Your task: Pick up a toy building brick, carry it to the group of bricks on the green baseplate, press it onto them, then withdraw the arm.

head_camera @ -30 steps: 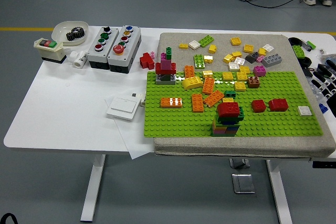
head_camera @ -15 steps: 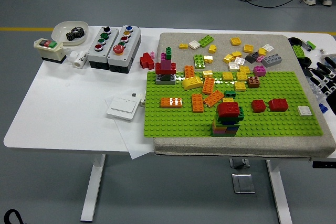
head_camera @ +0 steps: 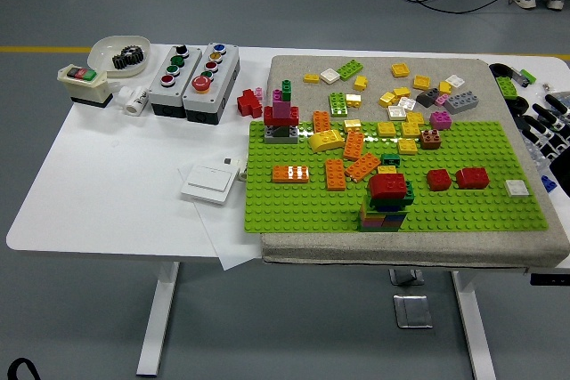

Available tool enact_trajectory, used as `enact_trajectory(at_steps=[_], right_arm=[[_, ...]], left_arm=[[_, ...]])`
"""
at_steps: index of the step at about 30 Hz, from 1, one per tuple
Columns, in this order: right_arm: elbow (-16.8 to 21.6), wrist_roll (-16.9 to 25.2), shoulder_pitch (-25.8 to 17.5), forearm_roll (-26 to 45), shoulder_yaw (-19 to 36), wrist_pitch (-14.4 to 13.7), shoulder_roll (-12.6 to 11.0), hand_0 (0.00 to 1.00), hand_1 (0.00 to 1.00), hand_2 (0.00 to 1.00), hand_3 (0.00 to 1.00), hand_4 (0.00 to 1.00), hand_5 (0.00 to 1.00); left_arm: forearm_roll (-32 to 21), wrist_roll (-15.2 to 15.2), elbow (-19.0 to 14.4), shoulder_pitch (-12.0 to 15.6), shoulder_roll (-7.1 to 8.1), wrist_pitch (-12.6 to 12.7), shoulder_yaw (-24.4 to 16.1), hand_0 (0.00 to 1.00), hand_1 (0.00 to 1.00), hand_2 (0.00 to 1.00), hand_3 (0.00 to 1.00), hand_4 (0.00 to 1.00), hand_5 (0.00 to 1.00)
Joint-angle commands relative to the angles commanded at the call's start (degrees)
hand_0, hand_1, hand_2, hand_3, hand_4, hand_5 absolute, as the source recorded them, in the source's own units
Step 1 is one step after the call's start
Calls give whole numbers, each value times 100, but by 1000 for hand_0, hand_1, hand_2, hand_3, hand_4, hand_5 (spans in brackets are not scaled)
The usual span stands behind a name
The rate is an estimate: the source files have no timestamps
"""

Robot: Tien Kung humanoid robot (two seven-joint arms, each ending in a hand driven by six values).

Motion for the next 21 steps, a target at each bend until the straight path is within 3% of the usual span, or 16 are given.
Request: enact_trajectory(at_steps=[21], right_arm=[[7, -60, 11, -10, -64, -31, -32, 943, 820, 812, 808, 998, 998]], left_arm=[[-194, -53, 21, 25, -38, 53, 99, 672, 703, 731, 586, 677, 658]])
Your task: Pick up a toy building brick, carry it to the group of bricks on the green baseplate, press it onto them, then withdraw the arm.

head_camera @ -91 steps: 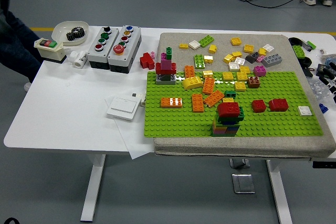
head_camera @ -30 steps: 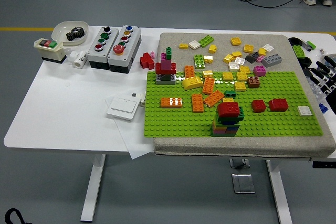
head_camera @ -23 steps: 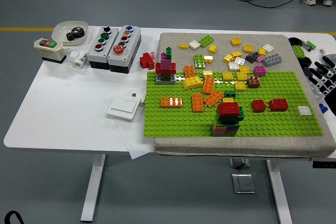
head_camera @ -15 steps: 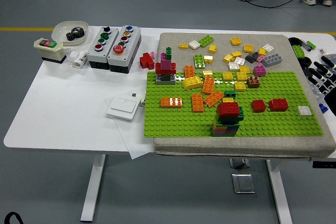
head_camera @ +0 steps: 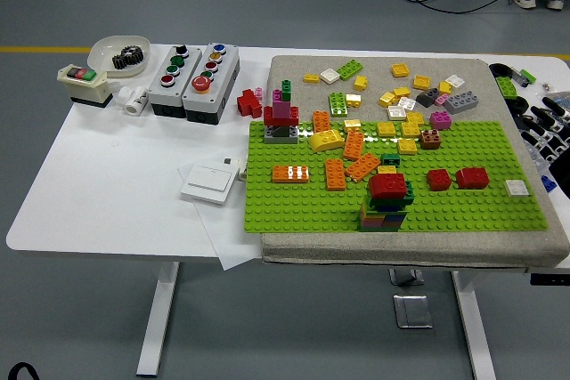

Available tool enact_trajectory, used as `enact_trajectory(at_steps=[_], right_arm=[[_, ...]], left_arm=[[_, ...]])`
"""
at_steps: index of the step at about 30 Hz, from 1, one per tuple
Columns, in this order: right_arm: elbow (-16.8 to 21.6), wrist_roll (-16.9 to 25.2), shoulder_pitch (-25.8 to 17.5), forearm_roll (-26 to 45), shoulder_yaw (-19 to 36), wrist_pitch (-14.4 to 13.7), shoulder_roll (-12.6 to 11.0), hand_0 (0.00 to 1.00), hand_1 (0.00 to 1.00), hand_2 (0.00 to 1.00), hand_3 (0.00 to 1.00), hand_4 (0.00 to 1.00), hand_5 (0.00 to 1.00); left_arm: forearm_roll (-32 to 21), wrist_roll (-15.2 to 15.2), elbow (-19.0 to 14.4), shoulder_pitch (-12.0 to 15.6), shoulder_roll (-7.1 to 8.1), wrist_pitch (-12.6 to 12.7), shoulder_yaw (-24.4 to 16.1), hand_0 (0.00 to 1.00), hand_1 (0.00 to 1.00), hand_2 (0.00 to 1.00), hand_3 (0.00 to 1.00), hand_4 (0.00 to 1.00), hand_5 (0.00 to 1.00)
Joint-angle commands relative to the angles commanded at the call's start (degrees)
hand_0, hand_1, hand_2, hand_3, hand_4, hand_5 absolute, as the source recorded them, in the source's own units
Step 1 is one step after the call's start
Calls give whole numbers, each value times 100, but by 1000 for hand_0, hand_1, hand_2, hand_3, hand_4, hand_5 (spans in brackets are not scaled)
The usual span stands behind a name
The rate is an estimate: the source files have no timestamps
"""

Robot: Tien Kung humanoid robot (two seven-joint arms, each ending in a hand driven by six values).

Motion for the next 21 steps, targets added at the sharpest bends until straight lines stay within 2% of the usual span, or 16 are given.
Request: enact_trajectory(at_steps=[21], right_arm=[[29, -29, 64, 17, -27, 20, -17, 938, 815, 805, 802, 998, 998]], left_arm=[[-191, -47, 28, 9, -24, 61, 81, 672, 702, 730, 587, 676, 659]])
